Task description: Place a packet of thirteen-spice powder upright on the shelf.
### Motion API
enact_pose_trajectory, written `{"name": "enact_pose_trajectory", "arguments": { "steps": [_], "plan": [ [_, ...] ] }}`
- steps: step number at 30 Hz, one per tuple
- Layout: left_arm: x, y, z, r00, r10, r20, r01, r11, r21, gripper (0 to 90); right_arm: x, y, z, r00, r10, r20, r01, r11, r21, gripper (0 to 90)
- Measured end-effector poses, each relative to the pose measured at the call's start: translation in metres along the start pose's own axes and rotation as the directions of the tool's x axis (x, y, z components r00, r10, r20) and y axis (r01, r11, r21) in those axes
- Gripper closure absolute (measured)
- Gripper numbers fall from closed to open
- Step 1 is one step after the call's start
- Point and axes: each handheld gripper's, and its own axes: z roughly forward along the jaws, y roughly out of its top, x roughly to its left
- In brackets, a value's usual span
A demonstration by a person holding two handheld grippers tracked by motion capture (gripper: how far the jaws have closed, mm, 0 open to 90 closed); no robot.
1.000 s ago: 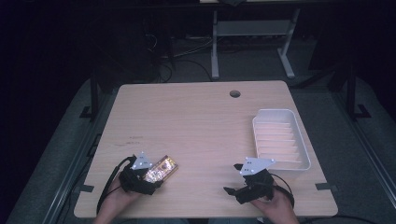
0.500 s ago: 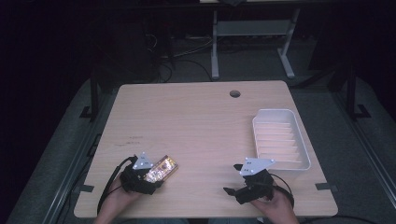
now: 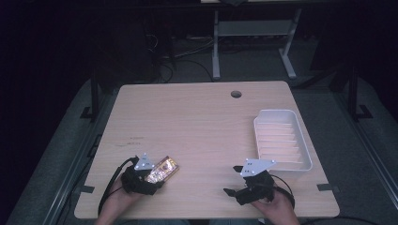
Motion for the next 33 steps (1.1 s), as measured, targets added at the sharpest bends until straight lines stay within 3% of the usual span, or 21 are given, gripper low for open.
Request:
{"name": "enact_pose_trajectory", "arguments": {
  "steps": [13,15,19,25,31,33],
  "plan": [
    [0.001,0.001,-0.001,0.9999,-0.005,-0.013,0.005,0.9999,0.011,31.5,0.003,0.003,0.002,0.9999,0.009,0.005,-0.008,0.9995,-0.030,18.4],
    [0.000,0.001,-0.002,0.9995,0.006,-0.032,-0.006,0.9999,0.009,31.8,0.003,0.003,0.003,0.9999,0.011,0.004,-0.011,0.9995,-0.030,18.2],
    [-0.001,0.003,-0.007,0.9985,0.008,-0.054,-0.009,0.9997,-0.024,32.1,0.005,0.005,0.004,0.9998,0.019,0.000,-0.019,0.9994,-0.030,17.9],
    [-0.006,0.007,-0.013,0.9991,0.003,-0.042,-0.007,0.9965,-0.083,32.2,0.006,0.011,0.008,0.9979,0.053,-0.037,-0.055,0.9972,-0.051,14.9],
    [-0.014,0.012,-0.016,0.9984,0.024,-0.051,-0.030,0.9931,-0.113,32.2,0.008,0.019,0.013,0.9987,0.045,-0.024,-0.046,0.9982,-0.037,14.4],
    [-0.023,0.018,-0.017,0.9982,0.041,-0.044,-0.047,0.9871,-0.153,32.1,0.008,0.028,0.016,0.9977,0.052,-0.044,-0.054,0.9976,-0.043,14.4]
  ]
}}
